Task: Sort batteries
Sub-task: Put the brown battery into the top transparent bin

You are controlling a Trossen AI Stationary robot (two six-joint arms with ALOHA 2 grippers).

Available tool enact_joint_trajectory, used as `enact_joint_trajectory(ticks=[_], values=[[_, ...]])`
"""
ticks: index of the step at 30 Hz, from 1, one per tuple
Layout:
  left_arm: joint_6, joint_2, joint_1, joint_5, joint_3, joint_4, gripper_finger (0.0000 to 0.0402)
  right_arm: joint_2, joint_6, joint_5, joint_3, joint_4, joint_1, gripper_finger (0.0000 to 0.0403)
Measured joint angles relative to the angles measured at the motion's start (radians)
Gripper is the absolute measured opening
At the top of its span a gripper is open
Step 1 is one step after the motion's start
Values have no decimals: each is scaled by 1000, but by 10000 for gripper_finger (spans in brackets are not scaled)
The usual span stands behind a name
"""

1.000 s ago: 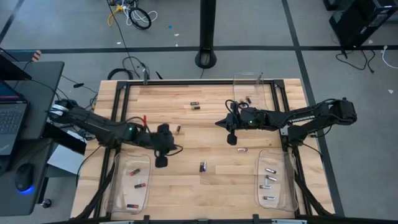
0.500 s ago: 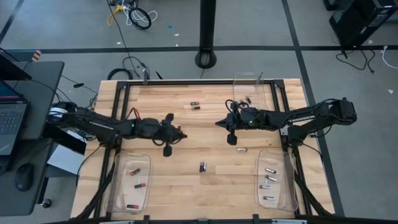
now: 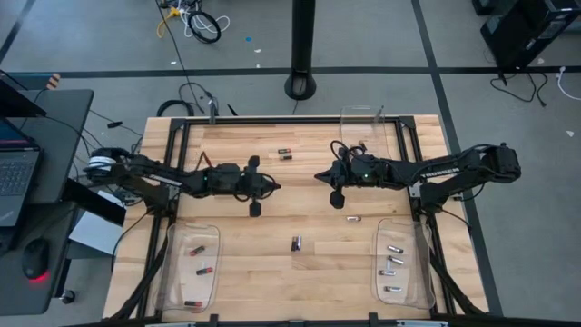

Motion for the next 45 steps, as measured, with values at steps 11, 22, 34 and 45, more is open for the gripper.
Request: enact_joint_trajectory(ticks=[11, 22, 34, 45], values=[[-5, 195, 15, 69, 0, 265, 5, 3, 49, 7, 0, 43, -2, 9], [-22, 195, 71, 138, -31, 362, 5, 155, 37, -56, 35, 248, -45, 9], [-36, 195, 106, 145, -56, 393, 6, 203, 42, -56, 106, 140, -71, 15], [-37, 195, 106, 165, -56, 398, 6, 203, 32, -46, 228, -90, -73, 16]])
